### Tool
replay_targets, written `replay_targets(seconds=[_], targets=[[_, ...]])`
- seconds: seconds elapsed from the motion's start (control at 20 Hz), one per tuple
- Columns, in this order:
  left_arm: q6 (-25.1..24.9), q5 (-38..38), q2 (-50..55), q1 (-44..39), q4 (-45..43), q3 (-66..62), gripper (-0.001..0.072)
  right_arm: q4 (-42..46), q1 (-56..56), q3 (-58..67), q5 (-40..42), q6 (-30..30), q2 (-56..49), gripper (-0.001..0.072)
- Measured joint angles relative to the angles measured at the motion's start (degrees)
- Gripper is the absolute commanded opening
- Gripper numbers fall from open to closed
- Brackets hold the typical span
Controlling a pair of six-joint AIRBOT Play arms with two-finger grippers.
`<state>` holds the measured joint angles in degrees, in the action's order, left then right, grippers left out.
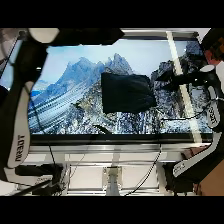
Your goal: Fold the clothes and pants, and hang the long-sleeved shirts on hangers.
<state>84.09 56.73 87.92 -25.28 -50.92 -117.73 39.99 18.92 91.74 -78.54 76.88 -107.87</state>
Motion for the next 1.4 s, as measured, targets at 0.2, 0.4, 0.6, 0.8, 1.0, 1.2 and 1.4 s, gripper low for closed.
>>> replay_targets(seconds=[0.2,0.4,0.6,0.8,1.0,1.2,1.4], targets=[[1.0,4.0,-2.6,0.8,-2.7,0.0,0.0021,0.4,-0.1,-2.4,-0.8,-0.5,-2.0,0.0694],[1.1,5.4,-3.3,1.0,-3.5,0.0,0.0021,0.2,-0.6,-3.1,-2.8,-1.1,-4.2,0.0694],[1.2,6.1,-3.5,1.1,-3.9,0.0,0.0021,-0.4,-1.5,-3.3,-4.9,-1.7,-6.5,0.0693],[1.2,7.1,-3.5,1.1,-3.9,0.0,0.0021,-1.1,-3.2,-3.3,-6.1,-2.6,-7.9,0.0689],[1.2,7.6,-3.5,1.1,-3.9,0.0,0.0021,-1.6,-6.0,-3.3,-6.5,-3.0,-9.0,0.0644],[1.2,8.5,-3.5,1.1,-3.3,0.0,0.0021,0.0,-8.1,-3.2,-5.4,-5.4,-9.6,0.0178],[1.2,8.9,-3.5,1.1,-2.8,0.0,0.0021,-0.5,-7.0,-2.5,-6.8,-6.5,-9.5,0.0012]])
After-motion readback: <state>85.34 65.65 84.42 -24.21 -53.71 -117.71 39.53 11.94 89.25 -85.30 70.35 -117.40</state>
